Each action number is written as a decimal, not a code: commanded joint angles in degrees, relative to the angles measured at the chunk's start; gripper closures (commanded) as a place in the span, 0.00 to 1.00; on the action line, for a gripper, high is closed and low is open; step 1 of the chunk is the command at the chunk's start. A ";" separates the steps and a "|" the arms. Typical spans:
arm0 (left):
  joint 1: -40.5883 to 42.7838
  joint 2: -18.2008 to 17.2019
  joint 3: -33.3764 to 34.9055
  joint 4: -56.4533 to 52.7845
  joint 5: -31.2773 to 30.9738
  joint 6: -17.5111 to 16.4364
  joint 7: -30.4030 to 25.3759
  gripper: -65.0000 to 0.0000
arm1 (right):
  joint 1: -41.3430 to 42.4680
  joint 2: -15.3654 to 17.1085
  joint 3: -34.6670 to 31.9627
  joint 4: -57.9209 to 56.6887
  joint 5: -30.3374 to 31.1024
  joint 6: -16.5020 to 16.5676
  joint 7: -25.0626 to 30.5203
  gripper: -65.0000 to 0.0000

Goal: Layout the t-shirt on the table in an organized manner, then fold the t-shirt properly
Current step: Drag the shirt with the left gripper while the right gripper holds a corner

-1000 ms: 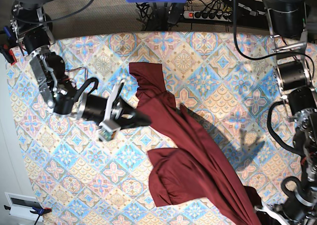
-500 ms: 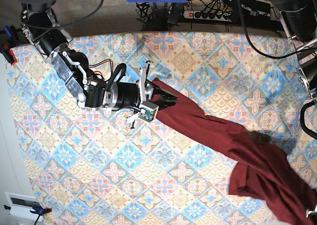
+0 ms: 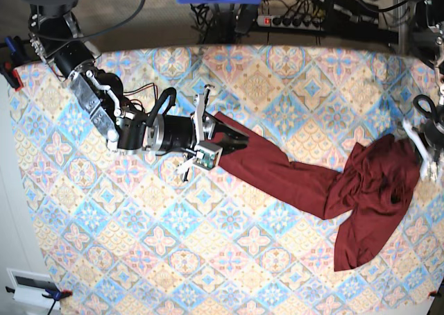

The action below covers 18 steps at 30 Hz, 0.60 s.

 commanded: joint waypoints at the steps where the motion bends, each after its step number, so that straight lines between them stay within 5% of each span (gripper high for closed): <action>1: -0.06 -0.71 -0.48 1.64 -3.83 -1.22 -3.26 1.00 | 1.21 0.20 0.53 0.85 1.45 0.48 2.17 0.91; 9: 0.99 10.98 -0.30 1.55 -21.77 -2.01 -0.10 1.00 | 1.21 0.47 3.43 0.77 1.45 0.48 2.08 0.91; 13: -7.62 22.41 -0.04 0.76 -22.56 -2.18 5.88 1.00 | 1.12 2.93 8.62 0.59 1.45 0.48 2.17 0.91; 18: -13.77 33.75 12.36 0.58 -17.46 -2.27 7.81 1.00 | 0.33 7.06 11.52 0.68 1.45 0.39 2.17 0.91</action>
